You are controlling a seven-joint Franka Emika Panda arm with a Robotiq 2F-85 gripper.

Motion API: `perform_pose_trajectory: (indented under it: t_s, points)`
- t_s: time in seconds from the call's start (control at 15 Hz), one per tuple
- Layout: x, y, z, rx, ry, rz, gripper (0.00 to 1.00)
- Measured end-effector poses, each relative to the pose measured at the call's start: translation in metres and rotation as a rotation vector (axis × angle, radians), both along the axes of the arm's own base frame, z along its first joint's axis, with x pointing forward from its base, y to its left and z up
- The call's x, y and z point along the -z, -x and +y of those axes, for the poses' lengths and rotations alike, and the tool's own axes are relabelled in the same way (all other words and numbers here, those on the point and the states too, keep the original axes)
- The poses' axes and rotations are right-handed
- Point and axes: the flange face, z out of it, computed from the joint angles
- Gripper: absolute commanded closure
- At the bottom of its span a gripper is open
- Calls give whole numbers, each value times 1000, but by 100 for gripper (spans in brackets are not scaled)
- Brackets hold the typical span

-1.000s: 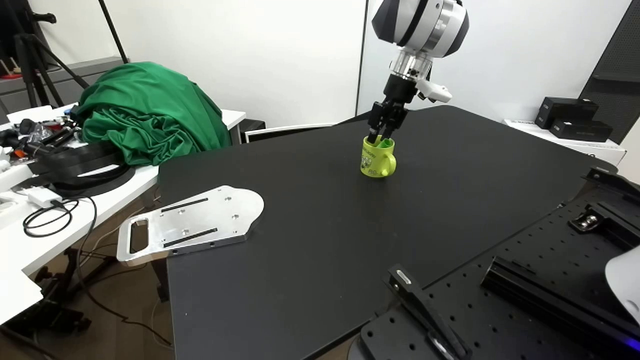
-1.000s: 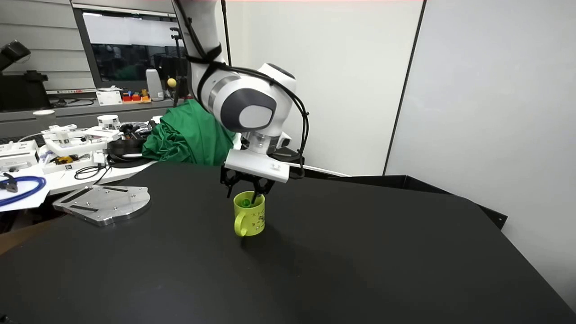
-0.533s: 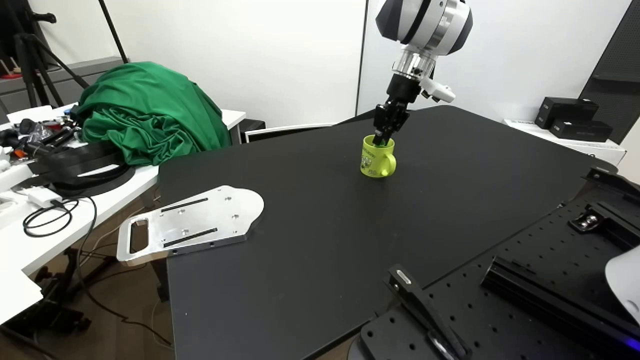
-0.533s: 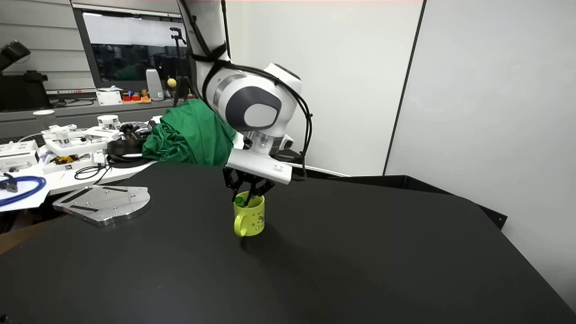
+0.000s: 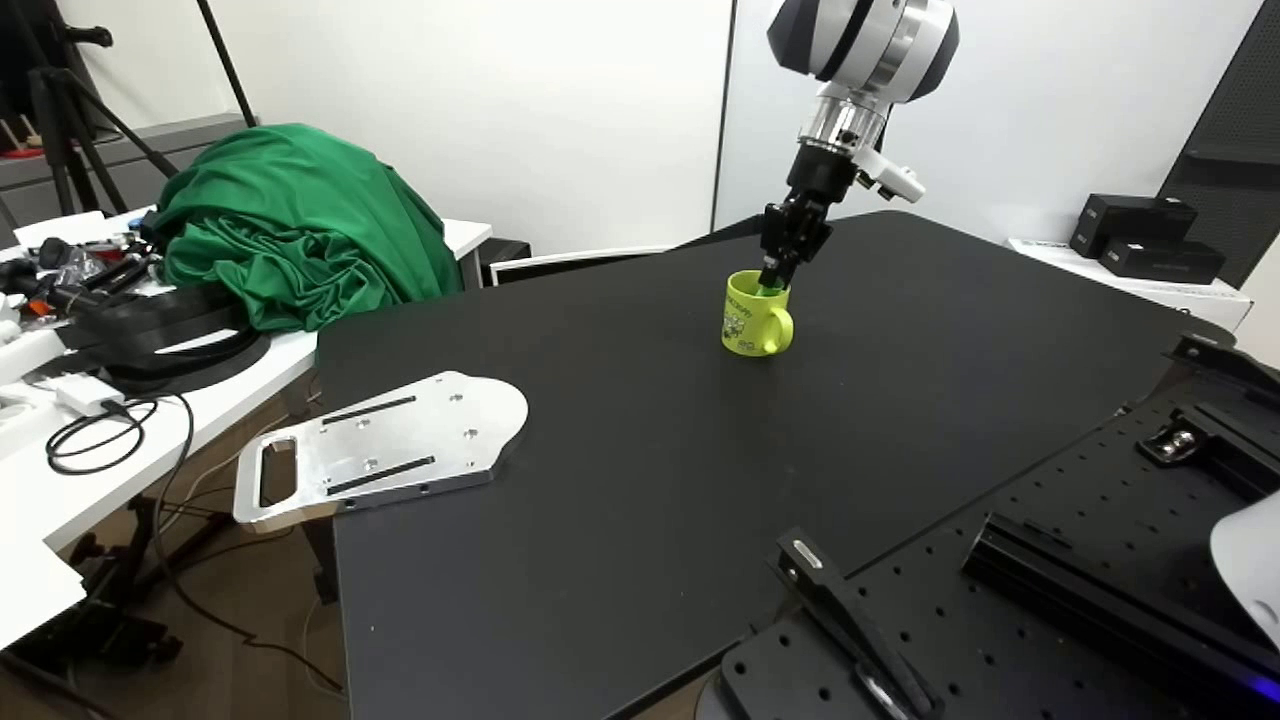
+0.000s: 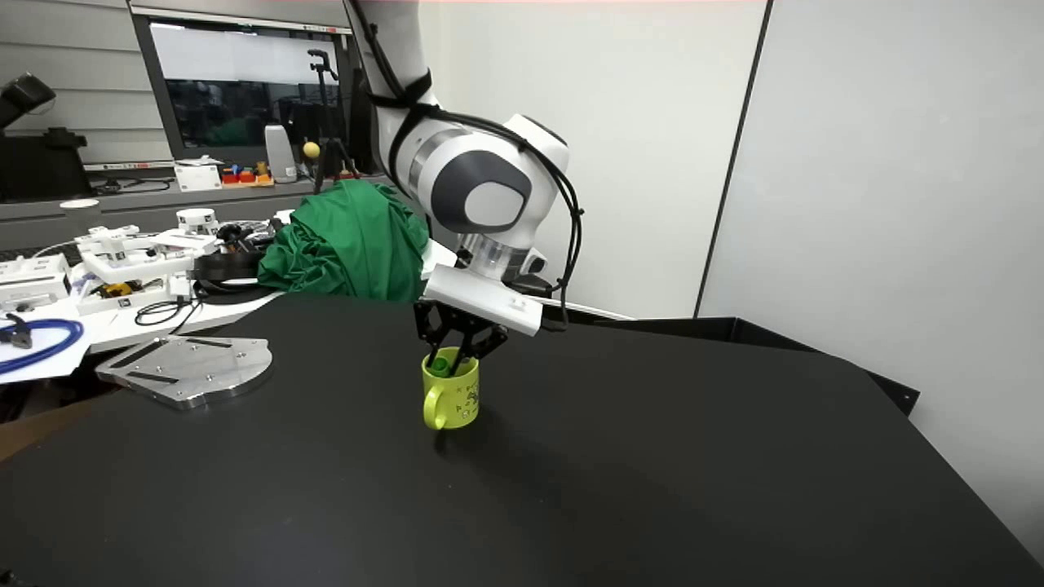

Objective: Remove and then put back the glue stick in the mug

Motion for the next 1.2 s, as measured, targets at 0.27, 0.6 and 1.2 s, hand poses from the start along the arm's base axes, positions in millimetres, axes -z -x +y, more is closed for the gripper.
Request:
perform_pose_trajectory:
  t_s: [0.27,0.6,1.2]
  points:
    - [-16,-6,1,-3,7,-23,92]
    - [-53,-19,4,-16,27,-80,92]
    - [-121,-27,5,-41,14,-125,47]
